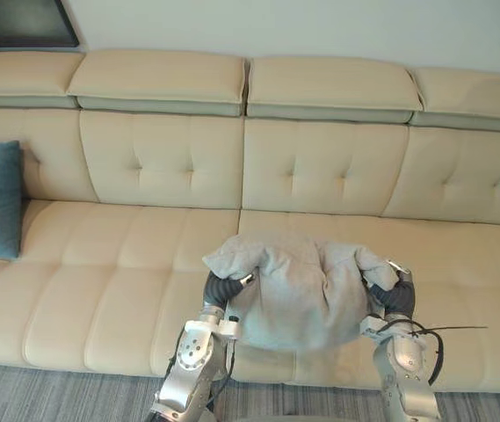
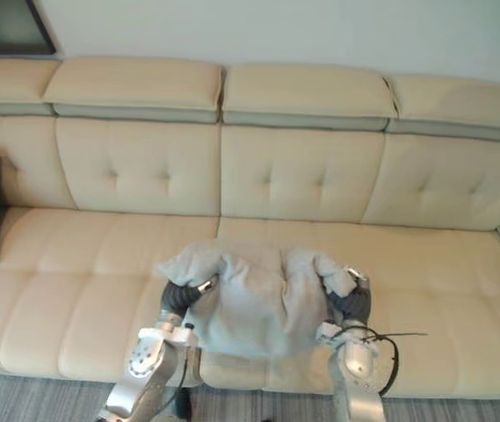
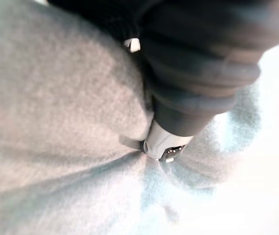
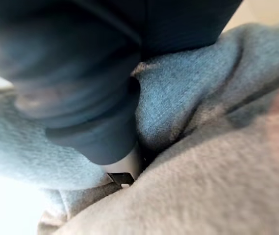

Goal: Pick up cushions and gather them together orderly.

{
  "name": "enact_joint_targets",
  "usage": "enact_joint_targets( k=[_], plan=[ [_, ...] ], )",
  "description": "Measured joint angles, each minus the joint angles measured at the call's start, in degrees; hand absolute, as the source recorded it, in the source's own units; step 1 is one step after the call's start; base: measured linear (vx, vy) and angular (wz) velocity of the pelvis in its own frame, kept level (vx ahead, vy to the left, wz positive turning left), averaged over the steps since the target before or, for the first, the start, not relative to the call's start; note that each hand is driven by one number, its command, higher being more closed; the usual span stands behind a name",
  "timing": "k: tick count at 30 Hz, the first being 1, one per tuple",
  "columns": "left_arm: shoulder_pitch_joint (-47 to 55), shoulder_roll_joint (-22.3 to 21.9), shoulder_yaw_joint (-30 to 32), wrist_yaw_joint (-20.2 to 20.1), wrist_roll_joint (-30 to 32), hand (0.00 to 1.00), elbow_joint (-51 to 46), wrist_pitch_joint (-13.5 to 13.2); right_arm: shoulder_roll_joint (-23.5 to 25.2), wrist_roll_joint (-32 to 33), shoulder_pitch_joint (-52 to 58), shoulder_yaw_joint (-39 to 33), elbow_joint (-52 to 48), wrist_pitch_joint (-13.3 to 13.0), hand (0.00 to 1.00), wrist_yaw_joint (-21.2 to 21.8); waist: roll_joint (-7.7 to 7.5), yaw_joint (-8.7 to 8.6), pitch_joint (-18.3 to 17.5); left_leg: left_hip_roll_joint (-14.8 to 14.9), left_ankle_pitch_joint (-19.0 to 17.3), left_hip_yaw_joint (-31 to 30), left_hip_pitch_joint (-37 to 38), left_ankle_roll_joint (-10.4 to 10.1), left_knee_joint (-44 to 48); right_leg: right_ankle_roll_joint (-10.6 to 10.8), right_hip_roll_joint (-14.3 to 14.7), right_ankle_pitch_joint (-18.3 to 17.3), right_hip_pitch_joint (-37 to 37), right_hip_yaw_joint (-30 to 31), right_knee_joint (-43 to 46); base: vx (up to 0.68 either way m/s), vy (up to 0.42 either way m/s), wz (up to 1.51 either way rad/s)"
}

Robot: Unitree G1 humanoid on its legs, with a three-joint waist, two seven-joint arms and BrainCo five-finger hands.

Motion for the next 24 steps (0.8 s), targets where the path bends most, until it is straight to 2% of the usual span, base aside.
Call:
enact_joint_targets(
  k=[8,13,14,18,20,24],
  plan=[
    [-0.56,0.27,0.50,0.09,1.61,1.00,1.09,0.20,-0.31,-2.07,-2.75,-0.02,2.83,0.33,1.00,0.00,0.70,-0.48,-0.11,-0.80,2.29,-2.50,0.87,-0.23,-3.65,0.06,-0.55,0.60,0.94,-0.15,-3.81,-0.08,0.012,0.04],
    [-4.66,0.57,2.53,0.65,3.07,1.00,1.42,0.55,-0.84,-2.12,-9.00,0.22,5.12,0.50,1.00,-0.39,2.90,-0.10,1.90,-0.55,3.12,-3.02,-2.74,-0.27,-3.68,0.65,-0.17,1.51,-3.65,-0.26,-2.26,-0.14,0.016,-0.05],
    [-7.82,0.64,3.32,1.49,3.07,1.00,1.42,0.55,-1.12,-2.13,-12.40,0.29,5.15,0.52,1.00,-0.78,3.43,0.34,2.95,-0.22,3.87,-2.99,-5.15,-0.27,-3.68,0.74,0.17,2.55,-6.40,0.03,-1.96,-0.15,0.015,-0.16],
    [-16.02,0.59,6.34,5.33,3.15,1.00,1.34,0.53,-1.25,-2.14,-21.79,1.39,5.15,0.74,1.00,-3.69,3.67,1.14,4.97,0.24,6.41,-2.83,-10.98,0.28,-3.65,1.25,0.84,4.59,-12.60,0.68,-0.49,-0.10,0.000,-0.13],
    [-20.78,0.43,7.53,7.96,3.26,1.00,1.34,0.52,-1.27,-2.15,-26.28,1.98,4.37,0.72,1.00,-5.98,3.67,1.67,5.40,0.03,7.10,-2.77,-12.96,0.92,-3.64,1.68,0.44,4.11,-15.66,0.71,1.84,-0.03,0.003,0.01],
    [-33.16,1.07,10.09,12.98,4.21,1.00,1.28,-0.02,-1.81,-2.19,-37.53,1.54,4.12,0.71,1.00,-10.35,4.04,2.79,6.30,-0.40,7.26,-2.88,-17.60,0.78,-3.65,2.30,-0.29,3.08,-21.92,0.46,5.81,-0.04,0.004,0.08]
  ],
)
